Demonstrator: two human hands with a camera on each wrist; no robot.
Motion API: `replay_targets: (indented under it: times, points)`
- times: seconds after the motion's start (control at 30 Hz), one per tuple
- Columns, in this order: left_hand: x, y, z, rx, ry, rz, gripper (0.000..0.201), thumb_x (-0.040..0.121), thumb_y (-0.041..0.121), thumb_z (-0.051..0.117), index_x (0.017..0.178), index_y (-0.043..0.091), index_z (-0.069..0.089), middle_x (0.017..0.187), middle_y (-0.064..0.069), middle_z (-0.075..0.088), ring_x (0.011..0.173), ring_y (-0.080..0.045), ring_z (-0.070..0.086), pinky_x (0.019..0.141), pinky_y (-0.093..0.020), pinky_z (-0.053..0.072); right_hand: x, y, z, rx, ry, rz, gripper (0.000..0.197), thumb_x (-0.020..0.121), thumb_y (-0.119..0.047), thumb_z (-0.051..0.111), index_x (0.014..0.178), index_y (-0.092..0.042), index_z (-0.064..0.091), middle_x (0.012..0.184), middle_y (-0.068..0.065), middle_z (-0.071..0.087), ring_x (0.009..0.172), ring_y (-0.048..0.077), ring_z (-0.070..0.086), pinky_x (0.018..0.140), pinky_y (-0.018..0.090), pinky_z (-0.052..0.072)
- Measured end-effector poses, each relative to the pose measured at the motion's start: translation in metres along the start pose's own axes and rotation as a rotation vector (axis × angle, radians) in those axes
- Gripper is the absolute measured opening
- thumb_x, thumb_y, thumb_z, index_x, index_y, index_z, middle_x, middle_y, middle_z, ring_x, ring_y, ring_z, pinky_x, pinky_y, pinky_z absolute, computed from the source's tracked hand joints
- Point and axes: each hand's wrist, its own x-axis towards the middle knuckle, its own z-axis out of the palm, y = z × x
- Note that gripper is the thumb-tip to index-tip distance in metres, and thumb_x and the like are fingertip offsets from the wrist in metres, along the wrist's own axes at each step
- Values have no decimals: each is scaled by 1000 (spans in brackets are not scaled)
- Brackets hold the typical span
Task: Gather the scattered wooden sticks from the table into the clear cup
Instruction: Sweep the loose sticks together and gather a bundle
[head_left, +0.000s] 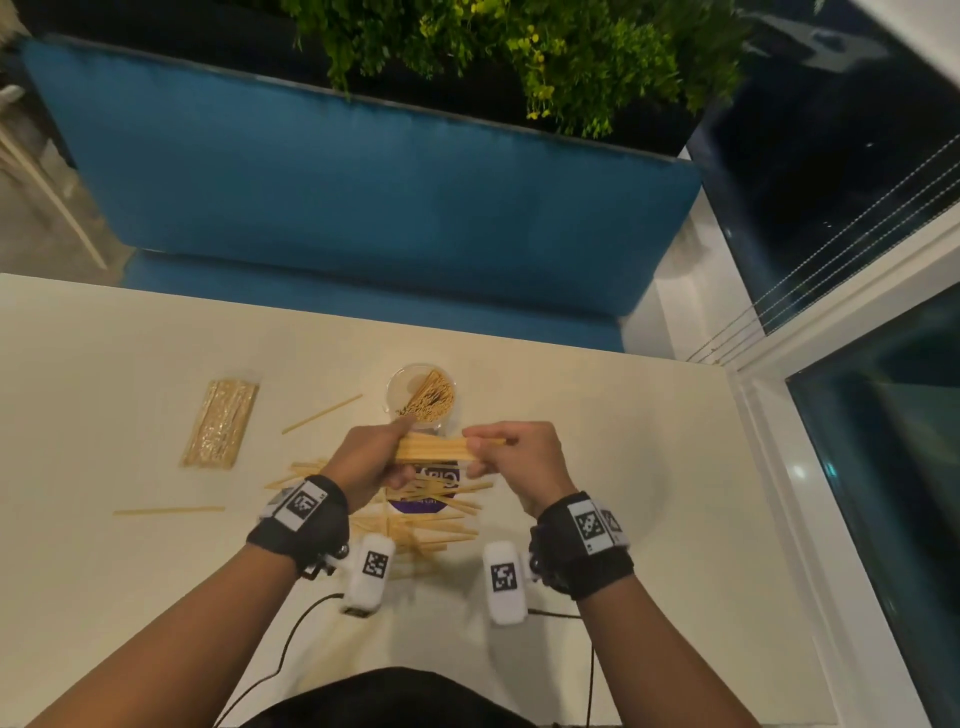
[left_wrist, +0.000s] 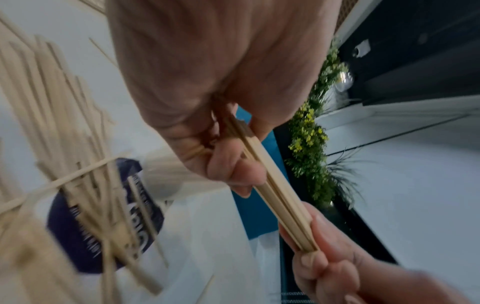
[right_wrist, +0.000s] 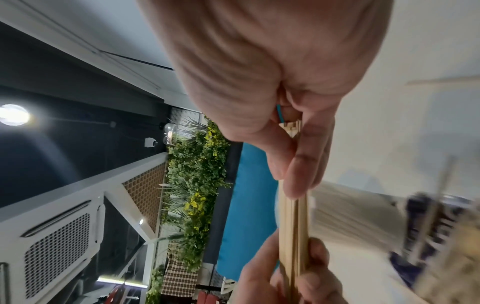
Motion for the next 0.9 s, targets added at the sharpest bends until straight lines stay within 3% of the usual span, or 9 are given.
replay_targets:
  times: [0.1, 0.17, 0.27, 0.33, 0.43, 0.5, 0.57, 0.73, 0.9]
  points:
    - [3, 24, -22, -83, 4, 47, 49, 106, 41, 44, 98, -4, 63, 75, -17, 65, 53, -23, 55, 42, -26, 47, 17, -23, 2, 5, 35, -53, 17, 87, -6, 80, 90, -22, 82, 84, 4, 80, 67, 28, 76, 85, 44, 63]
    - [13, 30, -37, -30, 150, 97, 41, 105, 35, 44, 94, 0, 63, 69, -10, 61, 52, -22, 53, 44, -28, 42, 29, -36, 3, 22, 95, -72, 17, 87, -6, 80, 91, -22, 82, 83, 1, 80, 67, 28, 77, 88, 41, 62]
    - [31, 29, -51, 395, 370, 275, 21, 92, 20, 59, 111, 11, 63, 96, -8, 68, 79, -25, 65, 69, -38, 54, 45, -50, 5, -47, 206, -93, 12, 89, -8, 78, 95, -18, 82, 89, 2, 78, 64, 20, 76, 75, 22, 61]
    - [38, 27, -50, 616, 262, 345, 50, 84, 19, 73, 131, 16, 54, 124, -9, 61, 102, -25, 64, 86, -39, 54, 54, -54, 8, -162, 252, -108, 10, 90, -10, 78, 98, -14, 83, 89, 1, 76, 58, 14, 74, 59, 8, 52]
    - [45, 24, -43, 797, 48, 407, 99, 75, 31, 86, 155, 17, 29, 154, -6, 41, 134, -24, 48, 108, -40, 43, 68, -58, 24, -334, 260, -118, 9, 93, -8, 75, 99, -8, 81, 92, 4, 73, 58, 13, 72, 52, 7, 49]
    - [50, 22, -39, 810, -6, 452, 111, 70, 39, 89, 158, 18, 24, 157, -3, 39, 140, -23, 42, 114, -41, 37, 75, -60, 39, -513, 258, -183, 13, 96, -7, 71, 104, -6, 80, 105, 8, 71, 79, 18, 73, 72, 18, 60]
    - [53, 19, -37, 783, -13, 480, 109, 70, 40, 89, 157, 20, 27, 154, -2, 46, 139, -22, 45, 114, -40, 37, 80, -62, 53, -687, 226, -256, 19, 99, -6, 64, 113, -7, 77, 117, 8, 65, 98, 21, 68, 88, 24, 55]
    - [53, 19, -38, 735, -17, 521, 101, 72, 40, 88, 154, 22, 33, 150, 1, 51, 132, -16, 49, 108, -33, 39, 87, -61, 81, -1057, 95, -437, 21, 99, -6, 59, 118, -8, 69, 116, 10, 61, 110, 26, 60, 85, 29, 48]
    - [49, 20, -38, 695, -21, 580, 88, 76, 27, 86, 150, 18, 40, 143, -1, 57, 121, -14, 54, 102, -28, 41, 76, -17, 97, -1027, 160, -573, 50, 97, -20, 43, 144, -7, 53, 150, 10, 51, 143, 27, 39, 118, 41, 32]
